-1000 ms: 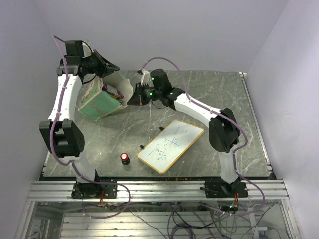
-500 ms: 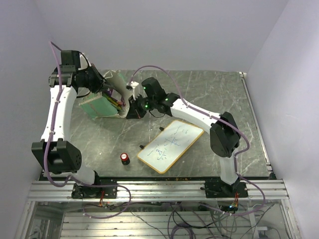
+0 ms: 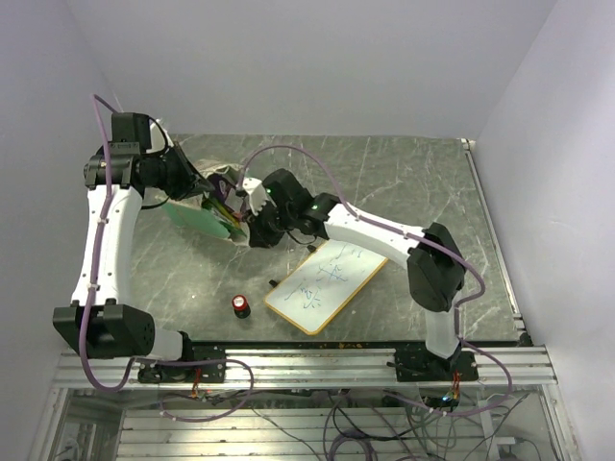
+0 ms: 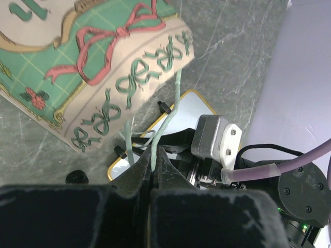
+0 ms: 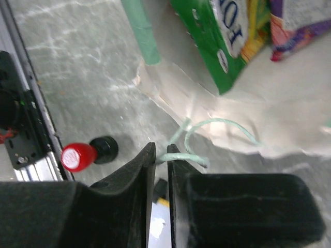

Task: Take the snacks out of the paper bag
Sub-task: Move the paper bag to the center of the board, then take out the snack from the paper bag.

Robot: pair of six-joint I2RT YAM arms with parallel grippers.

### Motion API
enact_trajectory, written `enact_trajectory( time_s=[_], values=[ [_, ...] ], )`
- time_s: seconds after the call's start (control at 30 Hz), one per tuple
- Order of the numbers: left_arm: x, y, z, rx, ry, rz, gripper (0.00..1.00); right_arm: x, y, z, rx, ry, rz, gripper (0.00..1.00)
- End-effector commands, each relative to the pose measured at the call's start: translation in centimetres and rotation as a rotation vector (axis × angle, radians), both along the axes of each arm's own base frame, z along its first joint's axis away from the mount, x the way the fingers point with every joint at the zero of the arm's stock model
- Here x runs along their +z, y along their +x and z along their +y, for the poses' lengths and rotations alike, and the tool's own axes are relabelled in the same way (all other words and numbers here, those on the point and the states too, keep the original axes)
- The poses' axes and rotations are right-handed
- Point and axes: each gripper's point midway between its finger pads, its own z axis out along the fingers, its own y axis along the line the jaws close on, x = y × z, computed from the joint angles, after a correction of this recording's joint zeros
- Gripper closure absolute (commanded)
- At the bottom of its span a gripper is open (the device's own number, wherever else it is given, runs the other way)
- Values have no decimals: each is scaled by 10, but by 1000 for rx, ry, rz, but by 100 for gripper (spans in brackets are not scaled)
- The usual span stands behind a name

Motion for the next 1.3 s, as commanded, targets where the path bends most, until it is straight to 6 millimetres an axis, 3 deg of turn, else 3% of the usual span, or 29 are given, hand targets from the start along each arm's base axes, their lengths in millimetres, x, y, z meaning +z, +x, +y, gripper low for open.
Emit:
enact_trajectory(
  time_s=[0.0,0.07,0.17,0.23,0.33,0.47,0.57,0.7,0.87,1.1,1.27],
  values=[
    [12,4,-11,-24,-75,-46,93,17,14,-31,-138,-42,-102,81],
    [14,6,-16,-43,-105,-39,93,19,20,-44,-199,-71,-130,74],
    [18,4,-15,-51,-106,-44,93,24,31,-65,-296,-106,-177,45],
    [21,3,-11,-45,-112,-52,93,32,36,-73,-332,-101,-215,32],
    [15,3,-13,-32,-172,-17,93,47,41,-70,-366,-27,-251,19],
    [16,9,-24,-25,-295,2,93,60,41,-50,-384,154,-254,12],
    [24,12,-23,-10,-286,-26,93,66,44,-34,-397,244,-300,14],
    [26,6,-19,-2,-251,-21,93,70,50,-14,-380,335,-369,24],
    [31,6,-18,9,-247,-44,93,82,41,-1,-350,505,-538,37],
    [26,3,-17,-7,-229,-33,93,59,49,24,-372,498,-627,43],
    [31,1,-18,-13,-234,-33,93,43,78,14,-524,429,-688,55]
  ],
)
